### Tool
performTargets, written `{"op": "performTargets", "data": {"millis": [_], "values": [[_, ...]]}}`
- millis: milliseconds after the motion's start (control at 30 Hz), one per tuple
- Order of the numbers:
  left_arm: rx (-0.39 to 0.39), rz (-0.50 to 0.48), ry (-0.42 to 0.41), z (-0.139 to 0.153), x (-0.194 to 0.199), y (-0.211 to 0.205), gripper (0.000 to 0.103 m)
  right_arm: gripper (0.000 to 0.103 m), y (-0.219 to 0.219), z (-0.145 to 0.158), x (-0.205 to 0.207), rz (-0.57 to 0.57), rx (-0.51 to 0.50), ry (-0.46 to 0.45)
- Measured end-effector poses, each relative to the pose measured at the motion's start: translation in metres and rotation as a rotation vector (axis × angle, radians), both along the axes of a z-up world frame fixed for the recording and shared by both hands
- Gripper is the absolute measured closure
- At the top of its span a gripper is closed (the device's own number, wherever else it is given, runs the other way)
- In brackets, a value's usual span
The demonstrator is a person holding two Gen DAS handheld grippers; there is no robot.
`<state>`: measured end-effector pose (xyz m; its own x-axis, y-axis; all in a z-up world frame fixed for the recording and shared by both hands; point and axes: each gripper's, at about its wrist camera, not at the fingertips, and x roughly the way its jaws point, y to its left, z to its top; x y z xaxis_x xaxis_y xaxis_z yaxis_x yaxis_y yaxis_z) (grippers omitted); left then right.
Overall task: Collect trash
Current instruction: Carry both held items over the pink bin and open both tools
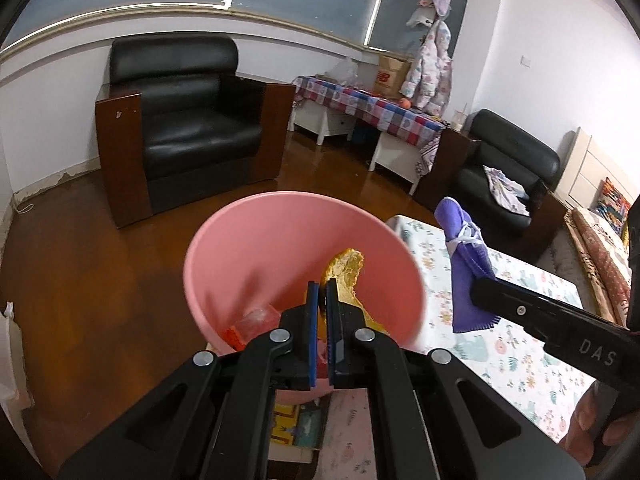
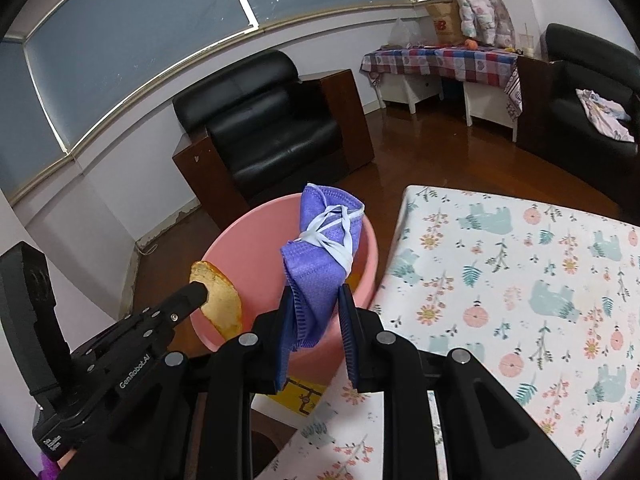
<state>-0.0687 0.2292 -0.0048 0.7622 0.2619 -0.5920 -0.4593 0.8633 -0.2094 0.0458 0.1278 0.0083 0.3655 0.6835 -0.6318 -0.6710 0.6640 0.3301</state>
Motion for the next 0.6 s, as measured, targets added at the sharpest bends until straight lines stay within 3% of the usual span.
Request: {"op": "performTargets", "data": {"millis": [467,600], "values": [[-0.018,0.027,0.027,-0.013,0.003,0.021,0.1,0.081,0.04,-0.02,0.009,0.054,-0.047,0.011],[-0.02,0.019,0.036,-0.014,0.004,0.023,0.1,0.071,0.046,-0.02,0.008,0.067,-0.044,0.0]]}}
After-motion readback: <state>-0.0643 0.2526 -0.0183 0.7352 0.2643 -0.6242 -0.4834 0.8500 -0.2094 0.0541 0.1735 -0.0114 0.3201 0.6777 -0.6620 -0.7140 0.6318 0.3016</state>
